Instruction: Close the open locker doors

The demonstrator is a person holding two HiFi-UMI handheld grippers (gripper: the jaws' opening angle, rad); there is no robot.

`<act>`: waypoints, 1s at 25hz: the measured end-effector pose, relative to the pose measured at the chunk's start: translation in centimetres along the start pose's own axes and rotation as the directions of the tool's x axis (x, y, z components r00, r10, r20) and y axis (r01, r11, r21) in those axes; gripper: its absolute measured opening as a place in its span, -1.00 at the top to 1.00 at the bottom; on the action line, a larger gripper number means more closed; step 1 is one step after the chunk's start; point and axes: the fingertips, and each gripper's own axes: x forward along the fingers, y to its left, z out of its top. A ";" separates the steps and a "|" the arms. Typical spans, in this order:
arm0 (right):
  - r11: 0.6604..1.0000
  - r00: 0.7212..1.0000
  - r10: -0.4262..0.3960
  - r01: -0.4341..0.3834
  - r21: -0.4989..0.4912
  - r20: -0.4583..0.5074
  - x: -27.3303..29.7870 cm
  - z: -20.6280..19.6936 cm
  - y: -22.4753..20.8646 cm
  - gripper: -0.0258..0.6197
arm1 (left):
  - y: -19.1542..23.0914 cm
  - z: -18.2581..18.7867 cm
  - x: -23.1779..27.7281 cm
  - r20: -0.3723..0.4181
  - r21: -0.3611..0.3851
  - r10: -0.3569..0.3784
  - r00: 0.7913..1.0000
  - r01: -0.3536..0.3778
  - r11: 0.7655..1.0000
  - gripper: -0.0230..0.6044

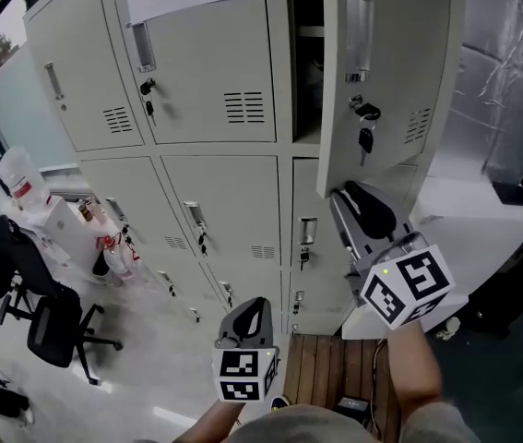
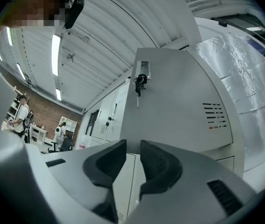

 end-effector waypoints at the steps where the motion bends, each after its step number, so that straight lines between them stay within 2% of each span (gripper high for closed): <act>1: 1.000 1.000 -0.008 0.008 0.003 0.001 0.4 -0.2 -0.3 0.61 | 0.3 0.0 0.2 0.000 0.000 -0.002 1.000 0.002 1.000 0.89; 25: 0.983 0.987 -0.159 0.159 -0.097 0.005 10.2 -3.1 -4.9 0.70 | 4.3 -0.3 5.2 -0.028 -0.018 -0.027 0.999 0.027 0.999 0.89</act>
